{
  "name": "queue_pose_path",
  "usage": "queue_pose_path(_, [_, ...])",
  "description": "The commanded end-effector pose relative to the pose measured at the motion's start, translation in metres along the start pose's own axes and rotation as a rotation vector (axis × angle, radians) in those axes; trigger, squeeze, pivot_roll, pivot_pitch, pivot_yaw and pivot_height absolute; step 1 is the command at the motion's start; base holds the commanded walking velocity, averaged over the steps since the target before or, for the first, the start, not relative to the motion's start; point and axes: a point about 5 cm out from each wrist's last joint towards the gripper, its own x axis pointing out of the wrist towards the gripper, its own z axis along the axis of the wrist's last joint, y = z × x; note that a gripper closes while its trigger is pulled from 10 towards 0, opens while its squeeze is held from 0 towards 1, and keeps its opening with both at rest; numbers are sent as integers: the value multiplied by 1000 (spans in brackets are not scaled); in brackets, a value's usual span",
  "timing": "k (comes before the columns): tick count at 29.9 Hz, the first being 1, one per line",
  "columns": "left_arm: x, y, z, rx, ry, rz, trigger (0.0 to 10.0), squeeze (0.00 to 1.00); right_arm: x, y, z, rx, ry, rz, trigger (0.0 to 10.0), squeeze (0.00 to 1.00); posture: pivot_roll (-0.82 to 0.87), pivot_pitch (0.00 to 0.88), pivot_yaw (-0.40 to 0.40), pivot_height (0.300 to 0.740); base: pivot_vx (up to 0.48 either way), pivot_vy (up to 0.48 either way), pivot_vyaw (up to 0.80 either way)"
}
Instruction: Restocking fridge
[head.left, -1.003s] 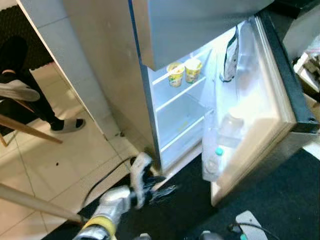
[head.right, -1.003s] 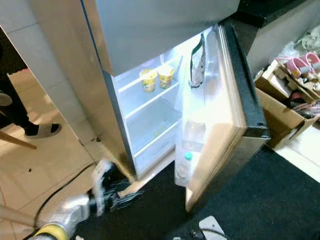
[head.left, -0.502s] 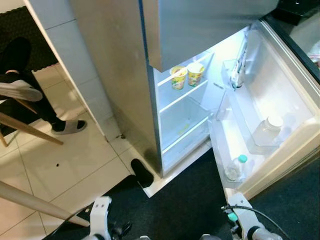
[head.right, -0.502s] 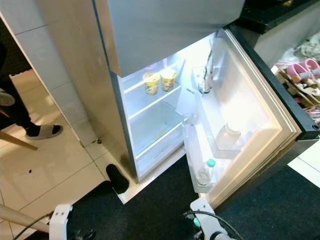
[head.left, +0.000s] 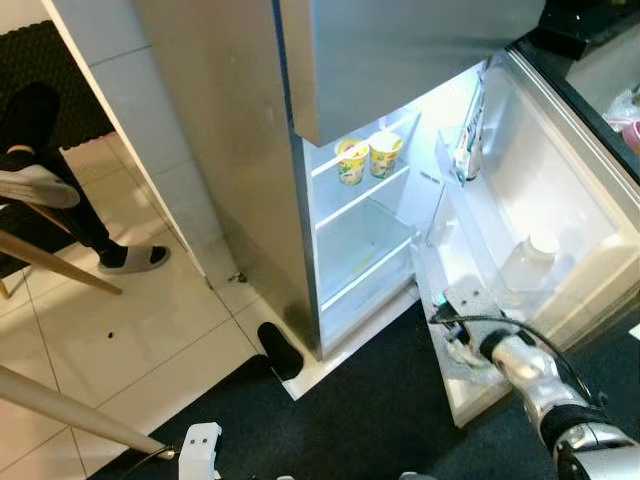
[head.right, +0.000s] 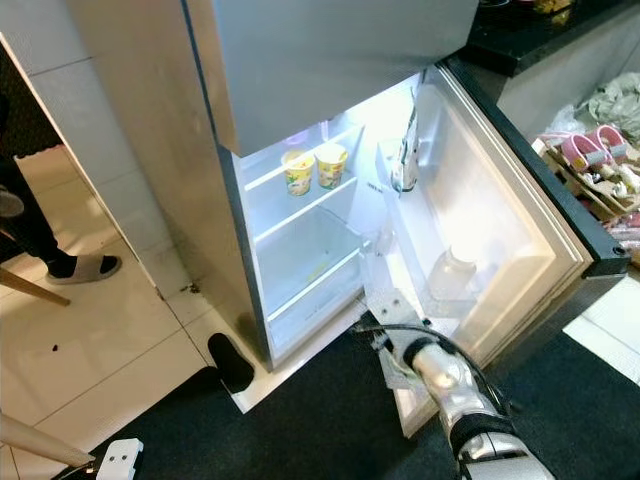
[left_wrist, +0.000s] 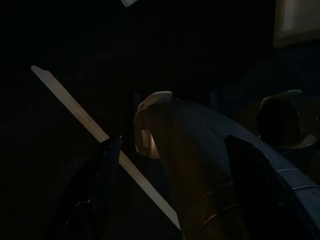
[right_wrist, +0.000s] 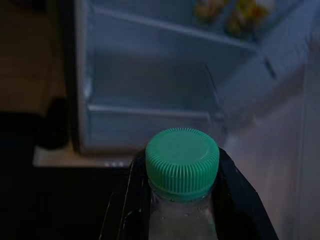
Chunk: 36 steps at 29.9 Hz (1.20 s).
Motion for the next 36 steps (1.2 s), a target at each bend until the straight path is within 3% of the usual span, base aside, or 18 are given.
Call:
queue_pose_path(1, [2,-6,-8,-25,18,-4,10000,0,3,-4,12,20,-66,-5,10000,0,-63,69,7,740,0,0,0])
queue_pose_path(6, [2,-9,-11,-27,24,-9,10000,0,6,-17,30,7,-129,-64,10000,0,-66,66,10,740,0,0,0])
queue_pose_path(9, [2,-10,-14,-25,35,-13,10000,0,2,-45,42,-45,-147,-201,10000,0,-64,65,13,740,0,0,0])
queue_pose_path(13, [2,-9,-13,-26,35,-10,10000,0,-8,-78,50,-40,-164,-321,10000,0,-64,63,14,740,0,0,0])
queue_pose_path(21, [3,-11,-11,-29,27,-12,10000,0,-27,-115,44,-45,-103,-466,10000,0,-65,57,10,740,0,0,0])
queue_pose_path(27, [4,-13,-12,-31,29,-18,10000,0,-41,-130,29,-37,-31,-539,10000,0,-67,56,12,740,0,0,0])
queue_pose_path(29, [4,-13,-12,-31,29,-18,10000,0,-41,-130,29,-37,-31,-539,10000,0,-67,56,12,740,0,0,0])
queue_pose_path(31, [4,-13,-14,-30,37,-19,10000,0,-36,-120,24,11,-34,-473,10000,0,-71,55,13,740,0,0,0])
queue_pose_path(36, [5,-15,-15,-18,44,-21,10000,0,-14,-52,3,206,-43,-175,10000,0,-74,53,12,740,0,0,0])
